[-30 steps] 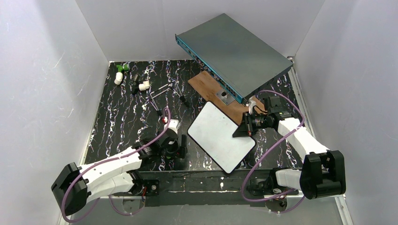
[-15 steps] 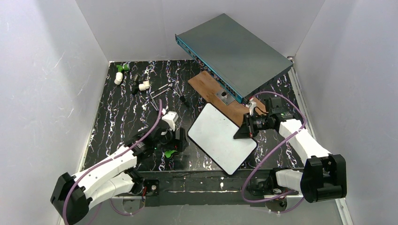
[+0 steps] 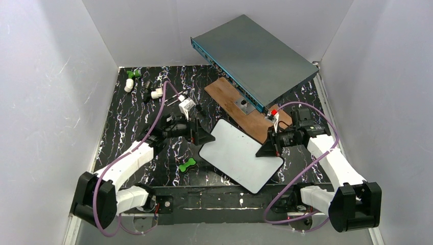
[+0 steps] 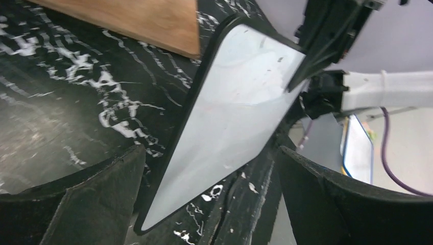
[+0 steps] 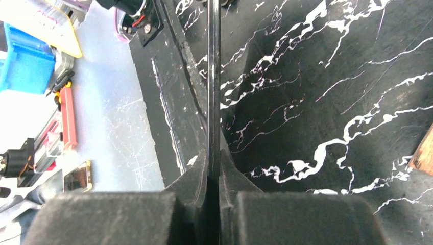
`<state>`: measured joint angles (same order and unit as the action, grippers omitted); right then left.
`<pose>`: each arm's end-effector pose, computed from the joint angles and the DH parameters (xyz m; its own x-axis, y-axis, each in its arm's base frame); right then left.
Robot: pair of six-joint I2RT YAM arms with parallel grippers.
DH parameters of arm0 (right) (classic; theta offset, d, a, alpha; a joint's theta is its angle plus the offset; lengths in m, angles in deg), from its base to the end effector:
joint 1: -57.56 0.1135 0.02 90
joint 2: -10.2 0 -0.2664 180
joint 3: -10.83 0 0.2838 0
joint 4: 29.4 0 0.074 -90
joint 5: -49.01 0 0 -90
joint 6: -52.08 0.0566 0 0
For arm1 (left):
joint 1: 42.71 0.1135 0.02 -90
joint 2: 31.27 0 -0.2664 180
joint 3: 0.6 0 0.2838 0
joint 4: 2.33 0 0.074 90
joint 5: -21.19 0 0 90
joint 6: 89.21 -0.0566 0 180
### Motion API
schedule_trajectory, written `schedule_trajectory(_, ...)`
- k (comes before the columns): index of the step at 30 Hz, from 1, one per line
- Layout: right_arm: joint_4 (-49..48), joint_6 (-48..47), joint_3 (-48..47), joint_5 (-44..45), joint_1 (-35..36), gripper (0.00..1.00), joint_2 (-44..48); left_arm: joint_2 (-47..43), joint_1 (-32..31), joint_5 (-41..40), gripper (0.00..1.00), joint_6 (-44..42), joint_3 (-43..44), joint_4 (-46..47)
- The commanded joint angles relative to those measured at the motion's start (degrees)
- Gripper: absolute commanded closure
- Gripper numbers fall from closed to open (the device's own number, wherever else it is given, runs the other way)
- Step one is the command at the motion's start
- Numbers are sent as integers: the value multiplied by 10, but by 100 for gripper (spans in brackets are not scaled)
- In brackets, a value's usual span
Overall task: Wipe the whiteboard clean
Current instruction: Pass from the right arm to the left
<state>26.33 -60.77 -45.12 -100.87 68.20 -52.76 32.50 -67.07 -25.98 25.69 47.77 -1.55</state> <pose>0.2145 0.0901 0.2251 -0.6179 -0.3144 -0.7207 -0.7835 0.3233 0.5307 0.2462 -0.1537 0.2479 -0.5882 -0.0726 -0.8054 0.7211 0.4037 -0.5630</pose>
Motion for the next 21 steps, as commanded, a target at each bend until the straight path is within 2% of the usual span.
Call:
schedule_trajectory(1, 38, -77, -33, -95, 5, 99, 35, 17, 3, 127, 2, -41, 44, 24)
schedule_trajectory(4, 50, -92, -34, -109, 5, 99, 41, 32, 3, 150, 2, -53, 45, 24)
schedule_trajectory(6, 58, -103, -37, -120, 5, 99, 39, 49, 1, 182, 4, -31, 39, 64)
schedule_trajectory(11, 92, -135, -45, -146, 5, 99, 37, 83, -5, 198, 10, -24, 22, 108)
schedule_trajectory(15, 83, -122, -44, -145, 5, 99, 36, 93, -33, 226, 20, 0, 2, 171)
schedule_trajectory(19, 71, -105, -42, -140, 5, 99, 31, 81, -62, 233, 31, -30, 4, 140)
schedule_trajectory(21, 67, -100, -42, -138, 5, 99, 31, 77, -68, 236, 40, -42, 6, 124)
